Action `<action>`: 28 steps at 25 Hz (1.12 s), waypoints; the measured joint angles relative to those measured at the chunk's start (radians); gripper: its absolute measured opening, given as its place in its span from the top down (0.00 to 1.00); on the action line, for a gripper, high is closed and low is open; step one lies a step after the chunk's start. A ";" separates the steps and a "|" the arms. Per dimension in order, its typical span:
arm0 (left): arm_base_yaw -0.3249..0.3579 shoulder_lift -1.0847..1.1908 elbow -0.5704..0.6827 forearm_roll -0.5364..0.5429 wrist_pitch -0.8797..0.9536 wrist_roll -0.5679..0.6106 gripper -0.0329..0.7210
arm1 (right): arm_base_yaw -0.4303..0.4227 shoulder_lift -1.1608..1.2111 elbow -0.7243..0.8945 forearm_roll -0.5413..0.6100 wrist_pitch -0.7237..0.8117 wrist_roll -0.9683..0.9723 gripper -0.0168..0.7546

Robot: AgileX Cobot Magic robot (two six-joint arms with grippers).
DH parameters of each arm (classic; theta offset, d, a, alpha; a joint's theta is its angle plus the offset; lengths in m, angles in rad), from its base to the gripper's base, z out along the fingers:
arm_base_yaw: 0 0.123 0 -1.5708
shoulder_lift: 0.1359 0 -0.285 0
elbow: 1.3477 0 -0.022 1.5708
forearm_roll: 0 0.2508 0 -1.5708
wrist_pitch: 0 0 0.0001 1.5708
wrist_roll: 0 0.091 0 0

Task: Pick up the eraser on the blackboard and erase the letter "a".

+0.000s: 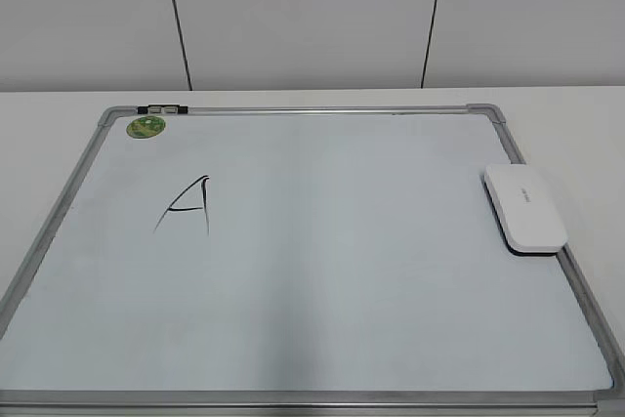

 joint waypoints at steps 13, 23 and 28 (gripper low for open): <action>0.000 -0.009 0.000 0.002 0.004 0.000 0.45 | -0.002 -0.015 0.000 -0.008 0.002 0.000 0.22; 0.000 -0.009 0.000 0.002 0.004 0.000 0.47 | -0.002 -0.015 0.000 -0.008 0.002 0.000 0.22; 0.000 -0.009 0.000 0.002 0.004 0.000 0.47 | -0.002 -0.015 0.000 -0.008 0.002 0.000 0.22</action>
